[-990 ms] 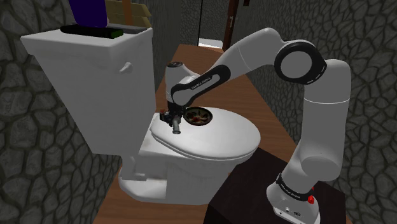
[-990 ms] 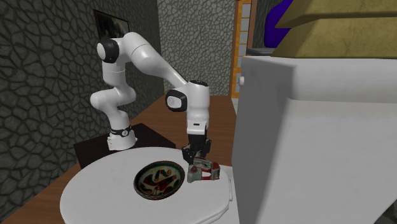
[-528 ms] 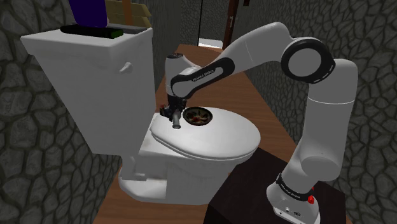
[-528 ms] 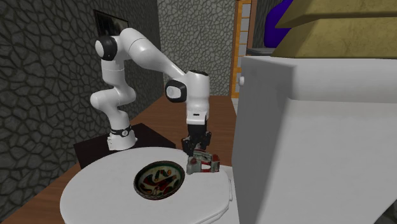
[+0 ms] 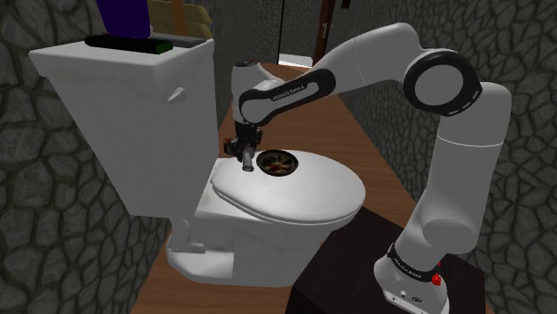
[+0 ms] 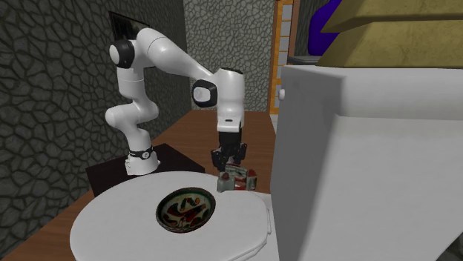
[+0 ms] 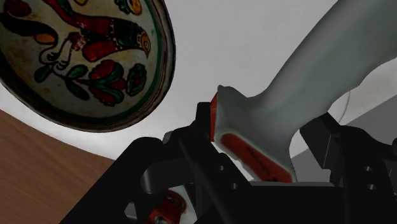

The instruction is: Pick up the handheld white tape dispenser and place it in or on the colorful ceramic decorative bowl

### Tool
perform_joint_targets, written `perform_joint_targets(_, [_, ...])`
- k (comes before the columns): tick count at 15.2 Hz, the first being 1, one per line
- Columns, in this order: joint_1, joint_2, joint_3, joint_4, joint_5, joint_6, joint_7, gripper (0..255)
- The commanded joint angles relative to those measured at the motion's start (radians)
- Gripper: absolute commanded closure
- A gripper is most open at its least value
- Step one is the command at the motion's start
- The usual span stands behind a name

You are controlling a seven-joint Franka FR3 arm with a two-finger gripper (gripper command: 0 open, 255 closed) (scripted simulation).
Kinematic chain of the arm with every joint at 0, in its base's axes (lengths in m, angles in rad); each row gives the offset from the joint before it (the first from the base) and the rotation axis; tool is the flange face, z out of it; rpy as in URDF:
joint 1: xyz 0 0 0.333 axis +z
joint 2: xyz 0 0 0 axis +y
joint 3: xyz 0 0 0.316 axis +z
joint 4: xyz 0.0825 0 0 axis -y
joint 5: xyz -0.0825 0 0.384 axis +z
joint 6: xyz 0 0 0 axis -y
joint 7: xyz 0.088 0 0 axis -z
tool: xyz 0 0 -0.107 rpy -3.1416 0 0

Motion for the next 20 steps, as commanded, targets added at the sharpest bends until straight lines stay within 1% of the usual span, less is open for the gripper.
perform_joint_targets(1, [-0.001, -0.01, 0.001, 0.019, 0.004, -0.028, -0.005, 255])
perform_joint_targets(2, [-0.001, -0.01, 0.001, 0.02, 0.004, -0.03, -0.006, 255])
perform_joint_targets(8, [-0.08, -0.12, -0.043, -0.141, 0.027, 0.036, -0.131, 255])
perform_joint_targets(14, [-0.158, -0.202, -0.102, -0.261, 0.043, 0.086, -0.272, 255])
perform_joint_targets(20, [-0.158, -0.161, -0.104, -0.297, 0.036, 0.162, -0.262, 255])
